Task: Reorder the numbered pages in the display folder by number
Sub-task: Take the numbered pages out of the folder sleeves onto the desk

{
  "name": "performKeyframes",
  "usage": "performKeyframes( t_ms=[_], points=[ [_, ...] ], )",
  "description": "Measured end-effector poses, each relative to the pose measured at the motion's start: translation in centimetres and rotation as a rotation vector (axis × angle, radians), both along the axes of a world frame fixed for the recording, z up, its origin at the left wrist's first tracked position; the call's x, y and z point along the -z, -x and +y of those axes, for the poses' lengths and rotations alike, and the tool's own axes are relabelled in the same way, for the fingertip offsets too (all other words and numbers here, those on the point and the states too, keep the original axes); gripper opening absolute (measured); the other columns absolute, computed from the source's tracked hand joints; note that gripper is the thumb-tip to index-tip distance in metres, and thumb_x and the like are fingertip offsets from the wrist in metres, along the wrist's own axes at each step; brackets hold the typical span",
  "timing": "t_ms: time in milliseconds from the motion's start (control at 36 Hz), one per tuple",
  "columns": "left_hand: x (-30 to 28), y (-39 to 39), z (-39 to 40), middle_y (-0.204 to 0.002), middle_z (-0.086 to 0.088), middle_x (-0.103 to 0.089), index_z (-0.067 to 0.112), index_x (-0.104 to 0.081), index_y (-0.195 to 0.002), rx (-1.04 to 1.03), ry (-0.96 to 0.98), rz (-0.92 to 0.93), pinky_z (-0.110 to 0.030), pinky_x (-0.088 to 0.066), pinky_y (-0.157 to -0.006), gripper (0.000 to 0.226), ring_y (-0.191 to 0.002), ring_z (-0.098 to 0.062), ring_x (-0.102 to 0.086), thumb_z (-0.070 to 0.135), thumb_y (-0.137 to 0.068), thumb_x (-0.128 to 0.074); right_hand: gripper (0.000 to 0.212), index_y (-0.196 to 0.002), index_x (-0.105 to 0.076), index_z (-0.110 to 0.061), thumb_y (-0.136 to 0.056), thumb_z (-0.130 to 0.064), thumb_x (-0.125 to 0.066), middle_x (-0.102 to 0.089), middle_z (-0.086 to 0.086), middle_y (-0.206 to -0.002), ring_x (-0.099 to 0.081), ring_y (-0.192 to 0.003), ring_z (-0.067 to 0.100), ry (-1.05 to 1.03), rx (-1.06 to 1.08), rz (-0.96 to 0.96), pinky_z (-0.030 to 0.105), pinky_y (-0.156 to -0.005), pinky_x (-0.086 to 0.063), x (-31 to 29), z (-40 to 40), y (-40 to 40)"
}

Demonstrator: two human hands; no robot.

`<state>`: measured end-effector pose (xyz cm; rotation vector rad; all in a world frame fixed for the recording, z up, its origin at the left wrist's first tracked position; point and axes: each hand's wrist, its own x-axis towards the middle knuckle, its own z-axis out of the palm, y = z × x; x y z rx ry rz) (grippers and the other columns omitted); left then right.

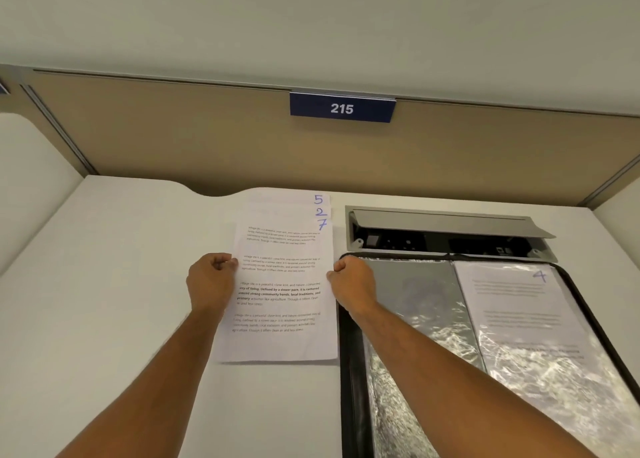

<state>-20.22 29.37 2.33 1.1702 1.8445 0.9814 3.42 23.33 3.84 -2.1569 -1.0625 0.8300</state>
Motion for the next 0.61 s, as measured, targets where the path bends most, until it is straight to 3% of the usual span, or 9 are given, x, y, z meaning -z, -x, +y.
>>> performKeyframes(
  t_ms=[111, 194, 306, 528, 611],
  points=[
    [0.5, -0.1, 1.5, -0.09, 0.004, -0.071, 0.015, -0.073, -0.104, -0.002, -0.005, 0.024, -0.036, -0.053, -0.088, 0.013, -0.092, -0.019, -0.066, 0.021, -0.093, -0.071, 0.017, -0.079, -0.056, -0.018, -0.095, -0.012, -0.062, -0.063, -0.006, -0.079, -0.056, -0.067, 0.006, 0.016, -0.018, -0.064, 0.023, -0.054, -0.044, 0.7, 0.9, 0.7],
    [0.9, -0.2, 2.2, -0.086, 0.003, -0.072, 0.015, -0.073, -0.101, 0.01, -0.019, 0.043, -0.034, -0.051, -0.084, 0.01, -0.088, -0.019, -0.066, 0.02, -0.093, -0.07, 0.01, -0.088, -0.057, -0.016, -0.097, -0.012, -0.058, -0.061, -0.006, -0.083, -0.051, -0.067, 0.004, 0.023, -0.028, -0.101, 0.021, -0.052, -0.035, 1.1, 1.2, 1.0],
    [1.7, -0.2, 2.6, -0.082, 0.003, -0.071, 0.014, -0.073, -0.098, 0.016, -0.015, 0.08, -0.031, -0.049, -0.079, 0.009, -0.081, -0.015, -0.064, 0.019, -0.092, -0.069, 0.012, -0.086, -0.055, -0.016, -0.096, -0.011, -0.056, -0.061, -0.004, -0.082, -0.058, -0.074, 0.012, 0.023, -0.008, -0.122, 0.025, -0.053, -0.04, 2.1, 1.2, 1.3],
    [2.1, -0.4, 2.8, -0.079, 0.005, -0.071, 0.016, -0.073, -0.095, 0.028, -0.003, 0.138, -0.033, -0.051, -0.081, 0.008, -0.083, -0.018, -0.066, 0.019, -0.091, -0.067, 0.01, -0.09, -0.055, -0.016, -0.098, -0.012, -0.059, -0.061, -0.003, -0.085, -0.058, -0.075, 0.01, -0.008, -0.01, -0.16, 0.022, -0.054, -0.042, 2.8, 1.2, 1.4],
    [2.2, -0.5, 2.8, -0.078, 0.006, -0.07, 0.017, -0.072, -0.094, 0.029, -0.006, 0.143, -0.031, -0.048, -0.078, 0.008, -0.083, -0.017, -0.066, 0.018, -0.091, -0.066, 0.006, -0.093, -0.057, -0.015, -0.098, -0.013, -0.059, -0.063, -0.002, -0.087, -0.061, -0.078, 0.013, -0.011, 0.0, -0.161, 0.028, -0.061, -0.051, 3.0, 1.2, 1.4]
  ],
)
